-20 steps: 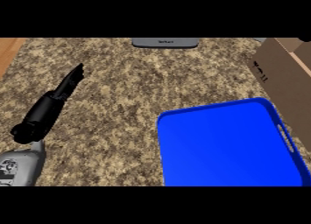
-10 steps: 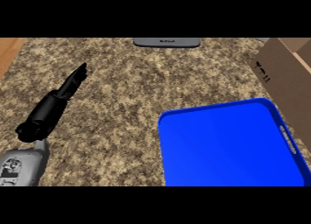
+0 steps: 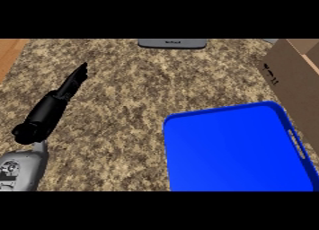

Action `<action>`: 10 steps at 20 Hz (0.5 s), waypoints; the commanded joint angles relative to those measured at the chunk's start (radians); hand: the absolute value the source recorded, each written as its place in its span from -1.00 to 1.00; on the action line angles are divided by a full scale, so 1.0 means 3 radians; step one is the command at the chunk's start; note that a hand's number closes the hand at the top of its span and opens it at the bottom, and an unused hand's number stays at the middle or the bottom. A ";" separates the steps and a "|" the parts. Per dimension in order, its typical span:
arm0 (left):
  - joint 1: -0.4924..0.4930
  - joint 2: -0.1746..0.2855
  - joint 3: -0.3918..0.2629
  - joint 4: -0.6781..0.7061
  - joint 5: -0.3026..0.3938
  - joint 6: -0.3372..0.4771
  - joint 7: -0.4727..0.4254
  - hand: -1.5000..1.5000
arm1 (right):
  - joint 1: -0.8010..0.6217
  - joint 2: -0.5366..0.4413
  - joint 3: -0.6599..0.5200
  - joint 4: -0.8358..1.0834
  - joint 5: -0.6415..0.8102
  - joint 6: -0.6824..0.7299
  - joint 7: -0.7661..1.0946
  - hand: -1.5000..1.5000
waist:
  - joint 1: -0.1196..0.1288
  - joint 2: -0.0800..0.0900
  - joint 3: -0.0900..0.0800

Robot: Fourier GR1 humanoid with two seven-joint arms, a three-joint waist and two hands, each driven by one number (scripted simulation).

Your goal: Pick the cupcake from the tray and place it in the cardboard box

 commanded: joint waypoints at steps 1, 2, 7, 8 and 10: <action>0.0018 0.0024 0.0054 -0.0052 0.0061 -0.0044 0.0043 0.00 | 0.0138 -0.0035 -0.0120 -0.0005 -0.0158 -0.0015 -0.0560 -1.00 | -0.0015 -0.0007 0.0002; 0.0013 -0.0034 -0.0020 0.0020 -0.0037 0.0021 -0.0042 0.00 | 0.0061 -0.0034 -0.0206 -0.0019 -0.0225 -0.0141 -0.0563 -1.00 | 0.0002 0.0008 0.0003; 0.0001 -0.0010 0.0061 0.0093 0.0023 0.0012 -0.0014 0.00 | -0.0171 0.0039 -0.1186 -0.0154 -0.1181 -0.0560 -0.0756 -1.00 | -0.0103 -0.0021 0.0018; 0.0018 -0.0004 0.0052 0.0062 0.0008 0.0014 -0.0035 0.00 | -0.0154 -0.0019 -0.1345 -0.0152 -0.1323 -0.0608 -0.0775 -1.00 | -0.0118 -0.0029 0.0016; 0.0032 -0.0017 0.0013 -0.0005 -0.0004 0.0007 -0.0032 0.00 | -0.0076 0.0058 -0.1635 -0.0085 -0.1593 -0.0752 -0.0802 -1.00 | -0.0082 -0.0019 0.0016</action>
